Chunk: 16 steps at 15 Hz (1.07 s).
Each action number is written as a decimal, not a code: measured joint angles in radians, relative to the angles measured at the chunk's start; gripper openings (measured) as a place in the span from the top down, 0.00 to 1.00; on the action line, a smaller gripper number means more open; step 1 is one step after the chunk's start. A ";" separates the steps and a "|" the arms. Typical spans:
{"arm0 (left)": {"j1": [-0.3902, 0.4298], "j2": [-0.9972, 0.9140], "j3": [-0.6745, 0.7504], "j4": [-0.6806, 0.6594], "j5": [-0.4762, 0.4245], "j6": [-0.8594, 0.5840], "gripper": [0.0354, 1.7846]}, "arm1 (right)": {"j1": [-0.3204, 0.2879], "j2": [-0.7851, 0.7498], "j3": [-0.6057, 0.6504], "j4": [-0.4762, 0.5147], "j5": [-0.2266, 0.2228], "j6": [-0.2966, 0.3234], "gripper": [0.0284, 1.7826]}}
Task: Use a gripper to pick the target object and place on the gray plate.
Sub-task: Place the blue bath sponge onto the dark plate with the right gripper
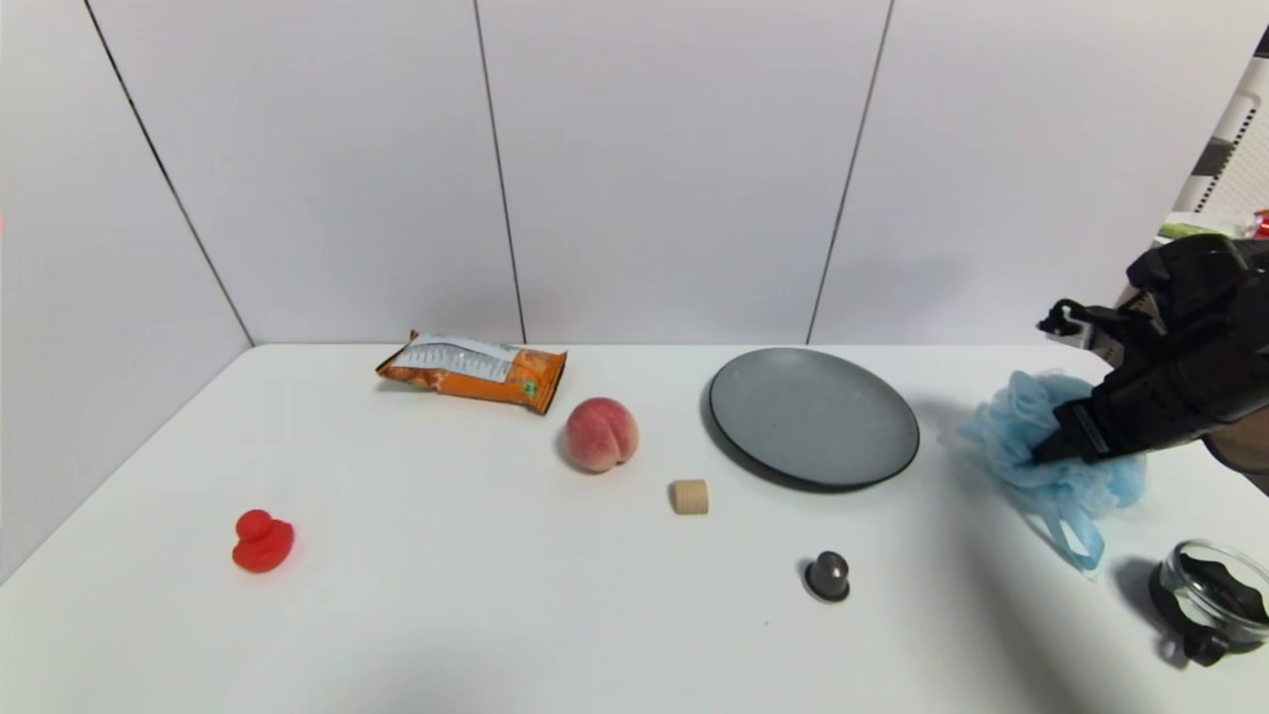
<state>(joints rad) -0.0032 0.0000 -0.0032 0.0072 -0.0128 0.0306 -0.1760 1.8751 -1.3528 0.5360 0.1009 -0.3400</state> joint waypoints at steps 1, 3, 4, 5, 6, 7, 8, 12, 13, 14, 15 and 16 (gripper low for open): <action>0.000 0.000 0.000 0.000 0.000 0.000 0.06 | 0.002 -0.024 0.000 0.001 0.021 0.000 0.59; 0.000 0.000 0.000 0.000 0.000 0.000 0.06 | 0.013 -0.083 0.000 0.001 0.085 0.001 0.64; 0.000 0.000 0.000 0.000 0.000 0.000 0.06 | 0.028 -0.118 -0.001 0.001 0.129 0.003 0.69; 0.000 0.000 0.000 0.000 0.000 0.000 0.06 | 0.052 -0.148 -0.003 -0.002 0.163 0.005 0.76; 0.000 0.000 0.000 0.000 0.000 0.000 0.06 | 0.084 -0.172 -0.007 -0.014 0.185 0.007 0.83; 0.000 0.000 0.000 0.000 0.000 0.000 0.06 | 0.123 -0.190 -0.011 -0.043 0.205 0.010 0.84; 0.000 0.000 0.000 0.000 0.000 0.000 0.06 | 0.162 -0.200 -0.018 -0.088 0.219 0.018 0.85; 0.000 0.000 0.000 0.000 0.000 0.000 0.06 | 0.299 -0.150 -0.065 -0.281 0.236 0.041 0.88; 0.000 0.000 0.000 0.000 0.000 0.000 0.06 | 0.321 -0.120 -0.093 -0.289 0.236 0.041 0.88; 0.000 0.000 0.000 0.000 0.000 0.000 0.06 | 0.336 -0.087 -0.125 -0.291 0.237 0.041 0.88; 0.000 0.000 0.000 0.000 0.000 0.000 0.06 | 0.345 -0.050 -0.162 -0.293 0.238 0.041 0.89; 0.000 0.000 0.000 0.000 0.000 0.000 0.06 | 0.352 -0.017 -0.195 -0.287 0.238 0.041 0.89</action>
<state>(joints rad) -0.0032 0.0000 -0.0032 0.0077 -0.0128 0.0306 0.1760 1.8579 -1.5477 0.2485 0.3385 -0.2991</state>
